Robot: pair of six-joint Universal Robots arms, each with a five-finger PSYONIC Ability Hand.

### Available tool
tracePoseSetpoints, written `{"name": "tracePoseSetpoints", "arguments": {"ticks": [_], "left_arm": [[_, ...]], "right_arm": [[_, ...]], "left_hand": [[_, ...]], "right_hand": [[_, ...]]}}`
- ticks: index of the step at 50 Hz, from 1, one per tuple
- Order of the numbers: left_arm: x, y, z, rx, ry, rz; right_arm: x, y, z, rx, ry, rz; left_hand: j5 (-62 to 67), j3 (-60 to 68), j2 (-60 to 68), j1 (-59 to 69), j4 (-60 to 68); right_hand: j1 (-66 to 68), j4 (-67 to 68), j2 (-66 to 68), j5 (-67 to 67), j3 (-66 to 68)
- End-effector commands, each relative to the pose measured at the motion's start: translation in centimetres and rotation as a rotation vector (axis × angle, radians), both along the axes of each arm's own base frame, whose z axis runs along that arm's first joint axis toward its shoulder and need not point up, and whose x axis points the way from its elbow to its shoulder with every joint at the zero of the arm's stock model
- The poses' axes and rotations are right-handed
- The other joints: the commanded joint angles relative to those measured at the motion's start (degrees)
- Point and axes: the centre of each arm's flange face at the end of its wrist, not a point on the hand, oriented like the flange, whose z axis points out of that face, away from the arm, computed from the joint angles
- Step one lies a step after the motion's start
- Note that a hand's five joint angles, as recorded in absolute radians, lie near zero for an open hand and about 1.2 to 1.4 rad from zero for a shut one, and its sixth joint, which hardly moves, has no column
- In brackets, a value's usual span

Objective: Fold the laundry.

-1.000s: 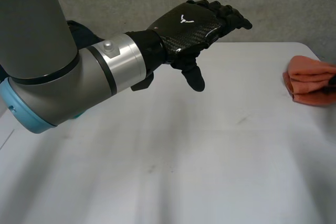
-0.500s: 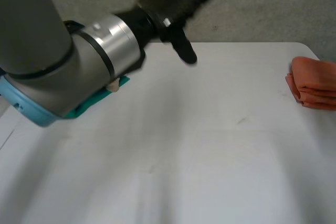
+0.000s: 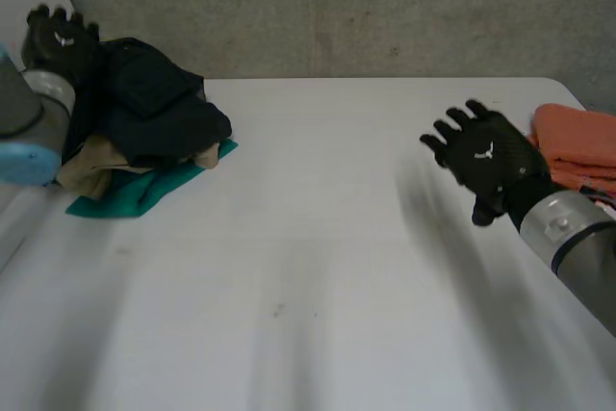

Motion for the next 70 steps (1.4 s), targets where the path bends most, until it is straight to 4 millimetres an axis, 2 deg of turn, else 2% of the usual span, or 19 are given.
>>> {"name": "tracePoseSetpoints", "arguments": {"ticks": [1,4,5,6,11,14,18,22,27,33,38,44,45,49,53,58,61,66,70], "left_arm": [[2.9,-3.7,-5.4,-0.022,-0.009,0.003],[2.5,-3.9,-6.0,-0.022,0.005,-0.04],[2.3,-3.8,-6.1,-0.018,0.027,-0.046],[2.1,-3.8,-5.8,-0.02,0.047,-0.052],[-0.1,-1.9,-0.1,-0.075,0.22,-0.111],[-1.2,0.6,4.7,-0.117,0.325,-0.165],[-3.2,4.8,10.9,-0.191,0.431,-0.259],[-7.3,11.3,16.6,-0.227,0.561,-0.431],[-10.0,16.9,18.3,-0.153,0.636,-0.547],[-13.1,20.6,16.2,0.028,0.68,-0.628],[-16.7,23.1,10.7,0.266,0.668,-0.655],[-17.3,23.2,3.2,0.491,0.602,-0.517],[-17.1,23.1,1.5,0.534,0.583,-0.469],[-16.7,23.4,-1.6,0.625,0.521,-0.391],[-16.0,24.0,-2.1,0.647,0.474,-0.363],[-14.4,25.3,1.6,0.553,0.494,-0.353],[-13.3,26.4,2.2,0.541,0.502,-0.328],[-11.9,28.9,0.0,0.626,0.474,-0.295],[-11.3,30.2,-2.3,0.683,0.469,-0.275]], "right_arm": [[-0.8,1.3,-0.5,0.033,0.009,-0.017],[-0.9,1.9,-0.8,0.041,0.01,-0.019],[-0.9,2.0,-0.7,0.041,0.01,-0.019],[-1.0,2.1,-0.8,0.043,0.01,-0.019],[-1.3,2.1,-0.8,0.045,0.009,-0.031],[-1.4,1.9,-0.7,0.041,0.005,-0.038],[-1.4,1.8,-0.5,0.035,-0.006,-0.046],[-1.5,1.7,0.0,0.024,-0.02,-0.052],[-1.5,1.6,0.8,0.021,-0.07,-0.064],[-2.3,1.3,2.1,0.037,-0.18,-0.11],[-3.9,0.2,2.4,0.048,-0.229,-0.175],[-5.2,-0.4,2.1,0.096,-0.266,-0.231],[-5.2,-0.3,2.0,0.112,-0.269,-0.235],[-5.2,0.4,1.3,0.213,-0.272,-0.252],[-5.0,0.6,1.7,0.255,-0.295,-0.256],[-4.7,0.8,2.3,0.319,-0.392,-0.264],[-3.7,1.7,2.5,0.381,-0.456,-0.25],[-0.6,4.2,1.8,0.471,-0.477,-0.178],[2.0,5.6,-0.3,0.541,-0.429,-0.157]], "left_hand": [[0.0,0.6,0.7,1.8,1.0],[29.1,29.7,29.8,30.9,30.2],[58.2,58.8,58.9,60.0,59.3],[67.2,67.7,67.9,69.0,68.2],[67.3,67.8,67.9,69.0,68.3],[67.3,67.8,67.9,69.0,68.3],[67.3,67.8,67.9,69.0,68.3],[67.3,67.8,67.9,69.0,68.3],[67.3,67.8,67.9,69.0,68.3],[67.3,67.8,67.9,69.0,68.3],[67.3,67.8,67.9,69.0,68.3],[67.3,67.8,67.9,69.0,68.3],[48.8,49.4,49.5,50.6,49.8],[18.7,19.3,19.4,20.5,19.7],[9.4,10.0,10.1,11.2,10.5],[6.1,6.6,6.7,7.8,7.1],[4.2,4.8,4.9,6.0,5.2],[2.0,2.6,2.7,3.8,3.1],[1.0,1.6,1.7,2.8,2.0]], "right_hand": [[-2.8,-2.0,-2.1,-2.9,-1.9],[-2.8,-2.0,-2.1,-2.9,-1.9],[-2.8,-2.0,-2.1,-2.9,-1.9],[-2.8,-2.0,-2.1,-2.9,-1.9],[-2.8,-2.0,-2.1,-2.9,-1.9],[-2.8,-2.0,-2.1,-2.9,-1.9],[-2.8,-2.0,-2.1,-2.9,-1.9],[-2.8,-2.0,-2.1,-2.9,-1.9],[-2.8,-2.0,-2.1,-2.9,-1.9],[-2.8,-2.0,-2.1,-2.9,-1.9],[-2.8,-2.0,-2.1,-2.9,-1.9],[-2.8,-2.0,-2.1,-2.9,-1.9],[-2.8,-2.0,-2.1,-2.9,-1.9],[-2.8,-2.0,-2.1,-2.9,-1.9],[-2.8,-2.0,-2.1,-2.9,-1.9],[-2.8,-2.0,-2.1,-2.9,-1.9],[-2.8,-2.0,-2.1,-2.9,-1.9],[-2.8,-2.0,-2.1,-2.9,-1.9],[-1.4,-0.6,-0.7,-1.4,-0.5]]}}
